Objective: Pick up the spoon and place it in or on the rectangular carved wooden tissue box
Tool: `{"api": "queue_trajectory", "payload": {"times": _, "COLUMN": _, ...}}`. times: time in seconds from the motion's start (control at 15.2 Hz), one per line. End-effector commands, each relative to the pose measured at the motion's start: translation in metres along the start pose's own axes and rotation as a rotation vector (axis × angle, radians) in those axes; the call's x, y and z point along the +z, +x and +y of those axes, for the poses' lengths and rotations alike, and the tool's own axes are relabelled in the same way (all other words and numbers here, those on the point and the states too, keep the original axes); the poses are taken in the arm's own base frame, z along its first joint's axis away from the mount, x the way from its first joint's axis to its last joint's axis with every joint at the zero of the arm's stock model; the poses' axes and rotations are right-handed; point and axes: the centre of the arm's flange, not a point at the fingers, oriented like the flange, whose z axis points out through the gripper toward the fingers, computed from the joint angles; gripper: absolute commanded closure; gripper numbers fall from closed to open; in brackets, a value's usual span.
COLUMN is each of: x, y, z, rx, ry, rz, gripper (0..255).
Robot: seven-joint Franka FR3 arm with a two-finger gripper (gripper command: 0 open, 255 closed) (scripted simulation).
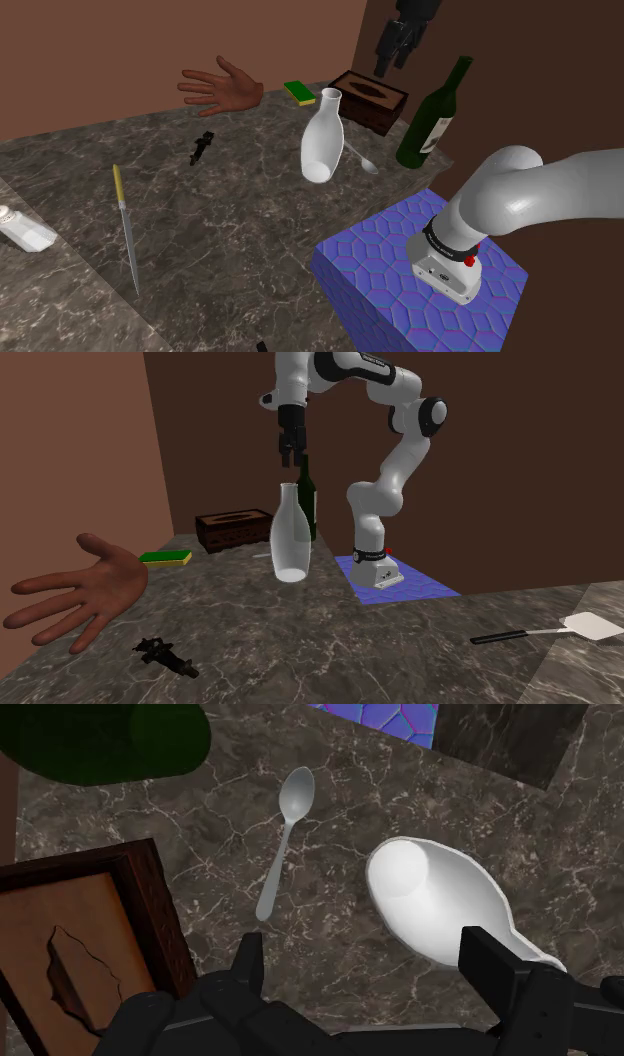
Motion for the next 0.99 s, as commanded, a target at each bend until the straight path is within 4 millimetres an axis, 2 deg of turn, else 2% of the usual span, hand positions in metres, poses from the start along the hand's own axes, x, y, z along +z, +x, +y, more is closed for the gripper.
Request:
{"api": "queue_trajectory", "payload": {"times": 0.0, "x": 0.0, "y": 0.0, "z": 0.0, "rx": 0.0, "ry": 0.0, "rz": 0.0, "gripper": 0}}
{"api": "queue_trajectory", "payload": {"times": 0.46, "x": 0.088, "y": 0.026, "z": 0.03, "rx": 0.115, "ry": 0.036, "rz": -0.061, "gripper": 0}}
{"api": "queue_trajectory", "payload": {"times": 0.92, "x": 0.178, "y": 0.043, "z": 0.06, "rx": 0.23, "ry": 0.072, "rz": -0.121, "gripper": 0}}
